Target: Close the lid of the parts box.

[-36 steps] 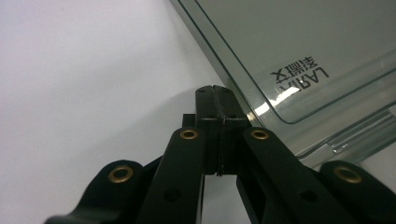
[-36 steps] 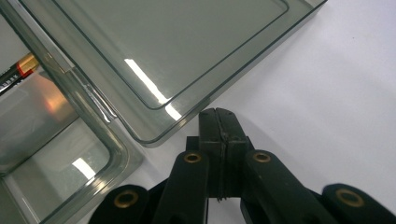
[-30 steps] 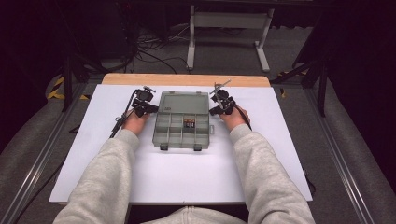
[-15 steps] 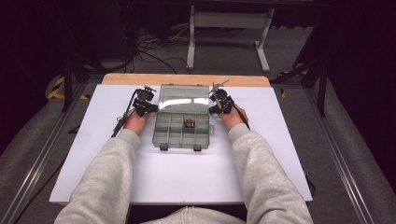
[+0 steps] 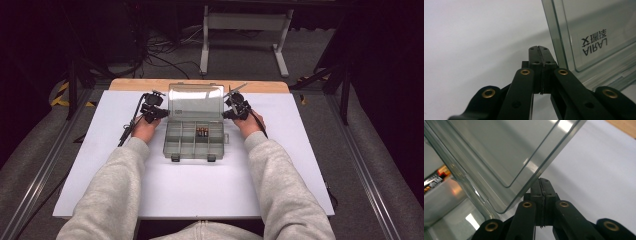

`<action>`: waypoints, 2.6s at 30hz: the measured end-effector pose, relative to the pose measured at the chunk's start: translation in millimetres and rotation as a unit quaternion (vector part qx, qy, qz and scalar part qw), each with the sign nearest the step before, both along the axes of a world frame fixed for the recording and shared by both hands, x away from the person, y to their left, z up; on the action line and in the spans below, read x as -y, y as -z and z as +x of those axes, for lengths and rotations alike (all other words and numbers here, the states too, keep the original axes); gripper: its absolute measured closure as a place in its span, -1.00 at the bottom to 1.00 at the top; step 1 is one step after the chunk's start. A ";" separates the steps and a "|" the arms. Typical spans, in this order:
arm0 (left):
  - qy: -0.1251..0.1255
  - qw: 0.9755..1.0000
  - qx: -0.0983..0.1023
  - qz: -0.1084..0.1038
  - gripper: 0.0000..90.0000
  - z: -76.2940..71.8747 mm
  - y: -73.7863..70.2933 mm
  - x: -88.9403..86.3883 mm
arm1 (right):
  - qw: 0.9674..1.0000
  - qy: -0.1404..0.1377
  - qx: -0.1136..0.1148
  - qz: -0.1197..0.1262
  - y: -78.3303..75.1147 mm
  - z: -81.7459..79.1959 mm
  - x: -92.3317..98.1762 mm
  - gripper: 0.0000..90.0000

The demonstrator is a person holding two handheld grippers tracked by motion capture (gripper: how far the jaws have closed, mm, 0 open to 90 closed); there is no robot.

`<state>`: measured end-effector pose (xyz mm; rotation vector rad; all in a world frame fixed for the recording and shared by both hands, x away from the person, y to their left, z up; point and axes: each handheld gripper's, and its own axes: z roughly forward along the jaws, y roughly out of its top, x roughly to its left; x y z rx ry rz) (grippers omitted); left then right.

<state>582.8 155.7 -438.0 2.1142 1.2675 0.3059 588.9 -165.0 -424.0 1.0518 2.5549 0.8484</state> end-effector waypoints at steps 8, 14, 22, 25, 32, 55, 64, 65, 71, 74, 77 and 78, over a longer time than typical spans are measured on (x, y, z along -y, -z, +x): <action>0.008 1.000 0.013 0.005 0.99 -2.7 -9.3 -2.6 | 1.000 -0.007 0.017 0.000 -8.4 -2.6 -0.4 1.00; 0.012 1.000 0.020 0.001 0.99 -5.3 -14.2 -4.4 | 1.000 -0.009 0.022 0.011 -13.8 -4.8 2.3 1.00; 0.017 1.000 0.022 -0.004 0.99 -8.0 -18.7 -7.5 | 0.999 -0.018 0.029 0.030 -19.7 -8.0 4.3 1.00; 0.020 0.999 0.028 -0.007 0.99 -9.9 -21.0 -7.8 | 0.999 -0.021 0.033 0.034 -22.9 -9.9 5.2 1.00; 0.022 0.999 0.034 -0.012 0.99 -14.8 -27.0 -8.2 | 0.998 -0.032 0.038 0.044 -29.8 -15.3 6.0 1.00; 0.044 0.997 0.053 -0.025 0.99 -45.2 -42.9 -15.7 | 0.995 -0.074 0.051 0.052 -52.7 -46.4 9.8 1.00; 0.060 0.996 0.057 -0.032 0.99 -59.4 -51.2 -19.6 | 0.993 -0.088 0.051 0.058 -58.3 -58.8 11.5 1.00; 0.061 0.996 0.058 -0.033 0.99 -60.4 -51.8 -20.2 | 0.993 -0.088 0.051 0.059 -59.1 -60.6 11.4 1.00; 0.073 0.995 0.057 -0.040 0.98 -74.3 -55.2 -22.7 | 0.992 -0.099 0.045 0.058 -60.5 -72.8 10.9 1.00; 0.089 0.994 0.059 -0.037 0.98 -84.4 -56.8 -24.1 | 0.992 -0.105 0.043 0.059 -60.5 -78.8 11.3 1.00; 0.096 0.993 0.055 -0.041 0.98 -92.7 -57.0 -24.3 | 0.991 -0.110 0.040 0.061 -60.7 -84.6 11.4 1.00; 0.096 0.993 0.055 -0.041 0.99 -92.7 -57.0 -24.3 | 0.991 -0.110 0.040 0.061 -60.7 -84.6 11.4 1.00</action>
